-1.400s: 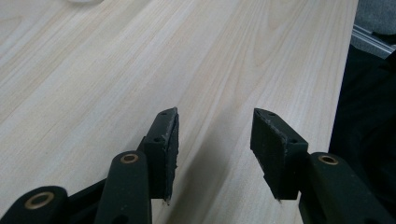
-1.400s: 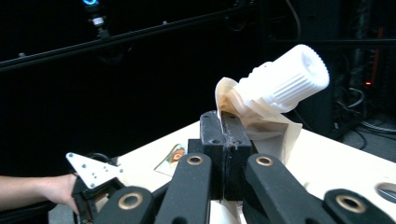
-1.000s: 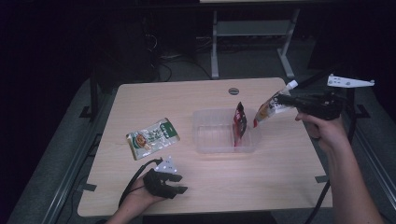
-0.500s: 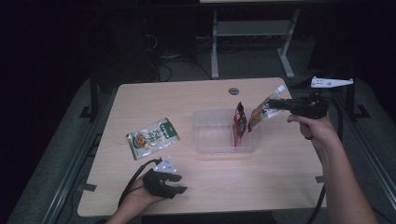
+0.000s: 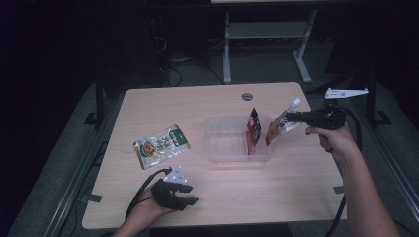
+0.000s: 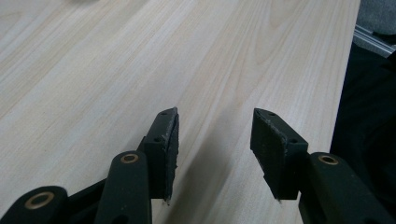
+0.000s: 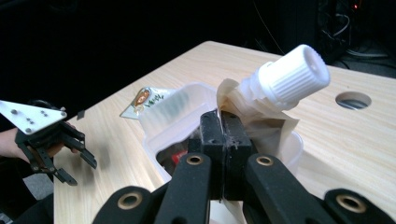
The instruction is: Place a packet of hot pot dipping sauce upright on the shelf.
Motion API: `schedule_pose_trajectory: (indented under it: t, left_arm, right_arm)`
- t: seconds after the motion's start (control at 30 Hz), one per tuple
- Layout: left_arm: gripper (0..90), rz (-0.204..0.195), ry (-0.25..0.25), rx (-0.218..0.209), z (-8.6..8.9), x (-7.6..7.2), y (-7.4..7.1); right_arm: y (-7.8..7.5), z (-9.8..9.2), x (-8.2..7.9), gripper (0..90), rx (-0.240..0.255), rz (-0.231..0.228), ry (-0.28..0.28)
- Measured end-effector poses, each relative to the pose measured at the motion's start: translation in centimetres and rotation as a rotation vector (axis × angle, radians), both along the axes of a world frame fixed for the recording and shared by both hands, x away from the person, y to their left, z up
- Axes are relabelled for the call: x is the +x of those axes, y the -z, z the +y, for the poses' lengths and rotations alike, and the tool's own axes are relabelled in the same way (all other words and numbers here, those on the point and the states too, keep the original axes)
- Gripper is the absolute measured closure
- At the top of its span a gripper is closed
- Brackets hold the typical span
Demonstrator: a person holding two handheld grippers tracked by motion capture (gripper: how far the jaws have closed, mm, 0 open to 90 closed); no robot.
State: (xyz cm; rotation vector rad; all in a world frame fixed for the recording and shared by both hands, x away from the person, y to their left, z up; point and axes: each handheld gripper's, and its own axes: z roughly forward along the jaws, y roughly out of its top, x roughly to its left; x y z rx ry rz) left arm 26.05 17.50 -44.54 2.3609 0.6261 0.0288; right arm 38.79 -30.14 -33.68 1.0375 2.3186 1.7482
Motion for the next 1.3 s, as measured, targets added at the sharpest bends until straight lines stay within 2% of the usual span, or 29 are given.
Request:
schedule_pose_trajectory:
  t: [0.13,0.33,0.73,0.9,1.03,1.3]
  left_arm:
    - [51.5,0.002,-0.004,-0.004,-0.1,0.0,0.0]
    - [51.5,0.002,-0.005,-0.005,0.0,-0.1,0.1]
    - [50.7,0.0,0.01,0.007,0.0,-0.1,0.1]
    - [50.0,-0.001,0.009,0.007,0.0,-0.1,0.1]
    - [49.6,-0.002,0.01,0.007,0.0,-0.1,0.1]
    - [49.2,-0.003,0.011,0.01,0.0,-0.1,0.1]
  right_arm:
    - [0.4,0.2,0.2,89.3,-0.042,0.012,0.007]
    - [0.8,1.0,0.7,89.2,-0.073,0.019,0.008]
    - [2.1,2.4,1.2,88.8,-0.068,0.042,0.011]
    - [3.2,3.2,1.3,88.6,-0.089,0.054,0.013]
    - [4.0,3.6,1.5,88.6,-0.131,0.071,0.018]
    - [4.3,4.3,1.3,87.7,-0.129,0.047,0.037]
